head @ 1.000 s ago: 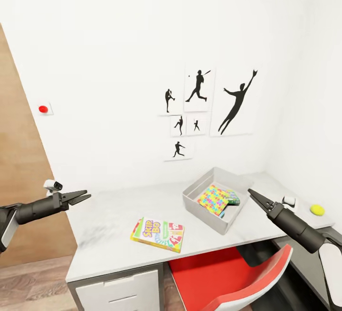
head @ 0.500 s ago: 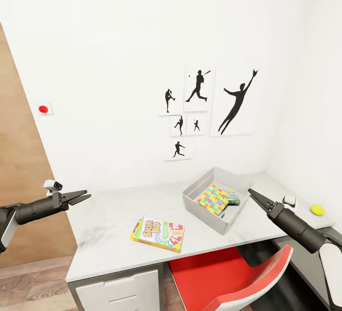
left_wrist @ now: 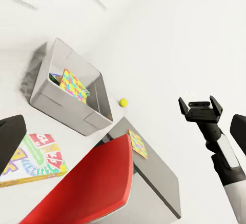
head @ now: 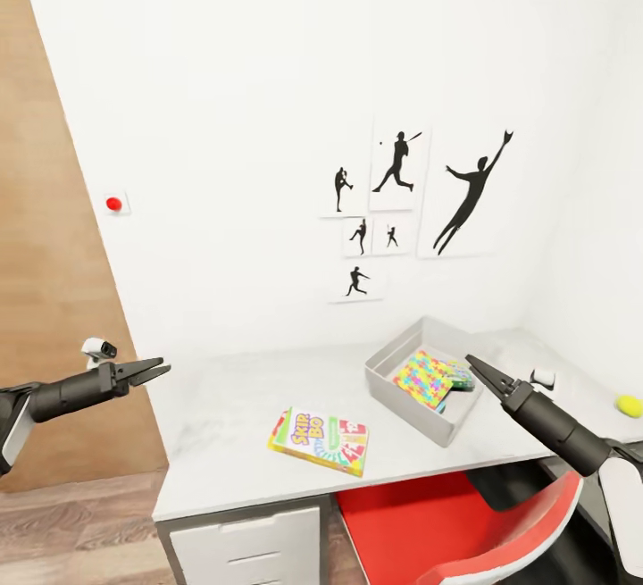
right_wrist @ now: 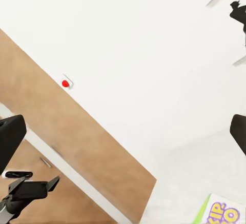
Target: Put all the toys in the child's room - the three board games (two on the bed and one on the table), the two jigsaw puzzles on the table, and the tennis ball on the table - inside the toy box on the table in the child's room.
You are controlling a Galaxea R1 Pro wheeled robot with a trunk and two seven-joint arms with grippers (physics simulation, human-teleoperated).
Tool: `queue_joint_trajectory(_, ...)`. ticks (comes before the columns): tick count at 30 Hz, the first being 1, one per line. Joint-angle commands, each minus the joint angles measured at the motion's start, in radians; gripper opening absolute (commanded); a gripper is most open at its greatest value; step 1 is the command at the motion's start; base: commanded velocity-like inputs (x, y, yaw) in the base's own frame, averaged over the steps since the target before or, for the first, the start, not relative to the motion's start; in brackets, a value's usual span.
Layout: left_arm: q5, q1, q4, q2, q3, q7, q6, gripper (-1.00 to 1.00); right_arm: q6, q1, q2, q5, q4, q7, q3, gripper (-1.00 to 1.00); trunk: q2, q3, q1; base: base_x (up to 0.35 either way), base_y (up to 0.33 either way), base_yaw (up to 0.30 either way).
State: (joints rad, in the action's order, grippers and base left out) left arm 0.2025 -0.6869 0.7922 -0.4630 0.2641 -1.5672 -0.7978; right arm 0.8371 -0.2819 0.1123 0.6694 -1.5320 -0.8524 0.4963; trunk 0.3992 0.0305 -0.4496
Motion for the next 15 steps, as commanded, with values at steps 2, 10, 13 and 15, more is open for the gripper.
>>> queue_joint_trajectory(2,0.000,0.000,-0.001,0.000,0.000,-0.004,-0.011,1.00,0.005,0.000,0.000,0.001,0.000,-0.002,0.001,1.00,0.001,0.000,0.000,0.000,0.196,0.273)
queue_joint_trajectory(10,0.000,0.000,-0.001,0.000,0.000,-0.004,-0.011,1.00,0.005,0.000,0.001,0.001,0.001,-0.001,0.001,1.00,0.001,0.000,0.000,0.039,0.192,0.285)
queue_joint_trajectory(13,0.000,0.000,-0.001,0.001,0.000,-0.004,-0.011,1.00,0.005,0.000,0.001,0.001,0.001,-0.001,0.001,1.00,0.001,0.000,0.000,0.139,0.117,0.281)
queue_joint_trajectory(15,0.000,0.000,-0.001,0.001,0.000,-0.004,-0.011,1.00,0.005,0.000,0.002,0.001,0.001,-0.001,0.001,1.00,0.001,0.000,0.000,0.089,0.056,0.190)
